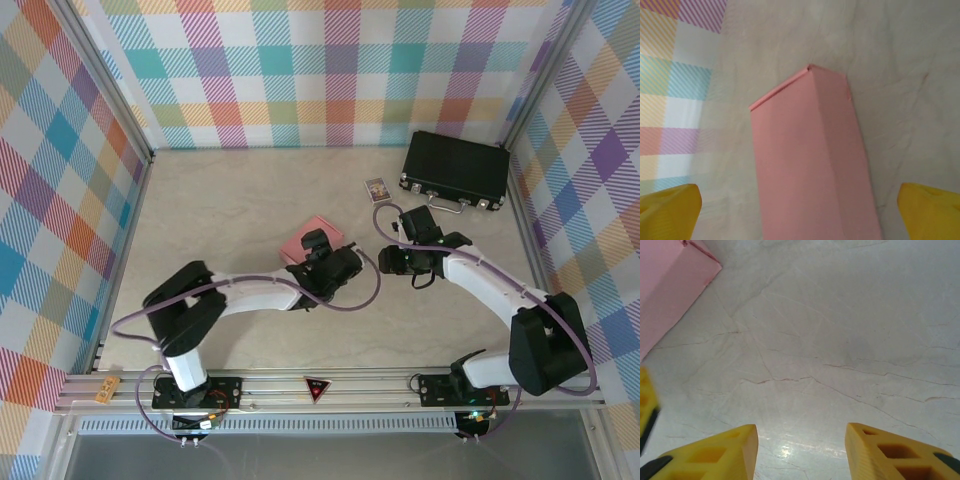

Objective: Fold the paper box

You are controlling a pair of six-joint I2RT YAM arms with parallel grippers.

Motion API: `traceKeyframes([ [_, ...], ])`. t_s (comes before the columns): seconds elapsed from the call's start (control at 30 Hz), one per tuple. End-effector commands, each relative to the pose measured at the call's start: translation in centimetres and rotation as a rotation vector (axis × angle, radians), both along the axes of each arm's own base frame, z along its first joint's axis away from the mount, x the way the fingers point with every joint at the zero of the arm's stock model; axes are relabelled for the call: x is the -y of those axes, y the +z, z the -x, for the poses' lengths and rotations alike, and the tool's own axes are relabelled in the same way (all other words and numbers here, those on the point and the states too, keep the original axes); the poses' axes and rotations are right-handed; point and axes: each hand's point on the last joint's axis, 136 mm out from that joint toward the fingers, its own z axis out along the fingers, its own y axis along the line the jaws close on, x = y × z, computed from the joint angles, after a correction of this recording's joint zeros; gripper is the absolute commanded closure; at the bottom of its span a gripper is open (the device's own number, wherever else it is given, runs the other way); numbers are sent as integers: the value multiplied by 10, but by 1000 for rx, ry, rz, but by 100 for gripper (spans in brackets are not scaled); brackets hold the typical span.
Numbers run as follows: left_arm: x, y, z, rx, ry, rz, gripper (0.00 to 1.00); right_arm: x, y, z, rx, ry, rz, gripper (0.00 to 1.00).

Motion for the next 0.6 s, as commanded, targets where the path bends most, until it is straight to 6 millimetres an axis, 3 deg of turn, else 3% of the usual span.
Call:
traceKeyframes([
  [0.0,-11,21,5,-135,66,267,0,13,-4,-7,17,-42,48,49],
  [0.1,-50,43,-9,-112,213,447,0,33,-5,-15,45,-95,135,49],
  [0.17,-86,54,-19,-100,360,578,0,51,-6,-20,57,-145,204,49],
  [0.27,-156,63,-29,-81,620,731,0,78,-6,-27,80,-220,284,49],
  [0.43,-253,57,-26,6,924,873,0,118,-1,-41,138,-337,291,45],
  [0.57,-305,44,-25,37,1053,918,0,139,-2,-52,179,-401,189,44],
])
